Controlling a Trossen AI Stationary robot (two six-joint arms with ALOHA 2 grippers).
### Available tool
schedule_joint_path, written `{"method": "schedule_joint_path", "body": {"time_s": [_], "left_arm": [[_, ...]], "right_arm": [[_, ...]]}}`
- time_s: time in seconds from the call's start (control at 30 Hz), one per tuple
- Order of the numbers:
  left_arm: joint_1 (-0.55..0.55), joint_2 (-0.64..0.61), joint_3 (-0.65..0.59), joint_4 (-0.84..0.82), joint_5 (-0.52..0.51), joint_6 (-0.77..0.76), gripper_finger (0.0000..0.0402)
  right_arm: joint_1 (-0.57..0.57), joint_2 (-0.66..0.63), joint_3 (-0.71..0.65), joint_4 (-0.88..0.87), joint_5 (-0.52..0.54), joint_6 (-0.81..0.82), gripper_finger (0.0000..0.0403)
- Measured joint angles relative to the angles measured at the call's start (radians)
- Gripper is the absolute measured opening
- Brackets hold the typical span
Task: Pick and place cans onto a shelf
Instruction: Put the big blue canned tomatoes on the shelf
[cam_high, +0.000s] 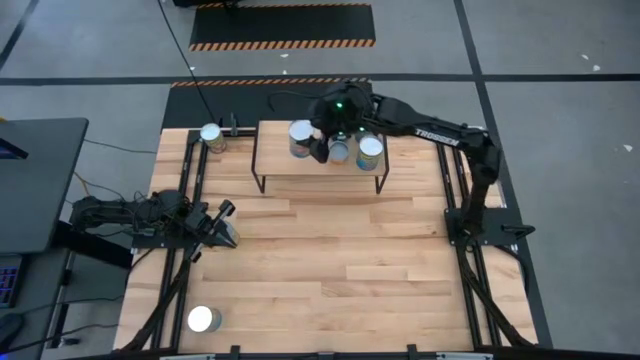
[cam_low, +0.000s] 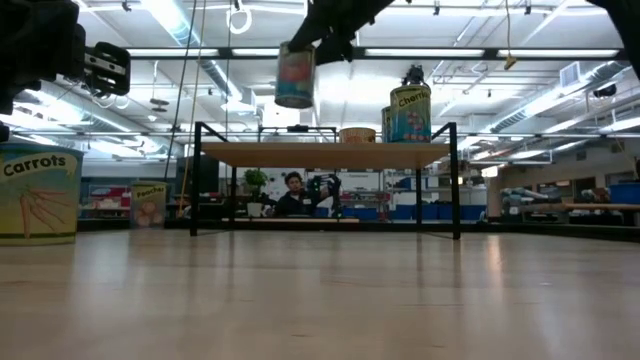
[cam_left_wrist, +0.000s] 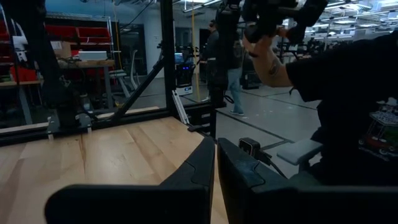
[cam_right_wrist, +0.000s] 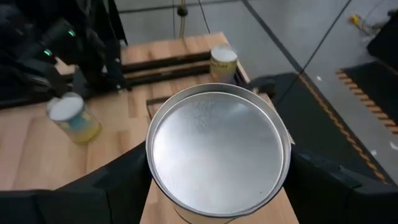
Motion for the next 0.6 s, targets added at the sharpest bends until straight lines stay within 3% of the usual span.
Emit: {"method": "schedule_joint_path", "body": {"time_s": [0.27,0.4,0.6], "left_arm": [[0.0,0.0,0.0,0.002,0.0,0.0,0.0027],[0.0,0.0,0.0,0.063,0.0,0.01,0.0027],[0.0,0.0,0.0,0.107,0.0,-0.001,0.0027]], "right_arm": [[-0.003,0.002,-0.057,-0.05,-0.073,-0.084,0.0316],[-0.007,-0.017,-0.115,0.005,-0.198,-0.116,0.0316],[-0.005,-0.042,-0.162,0.006,-0.192,-0.129,0.0316]]}}
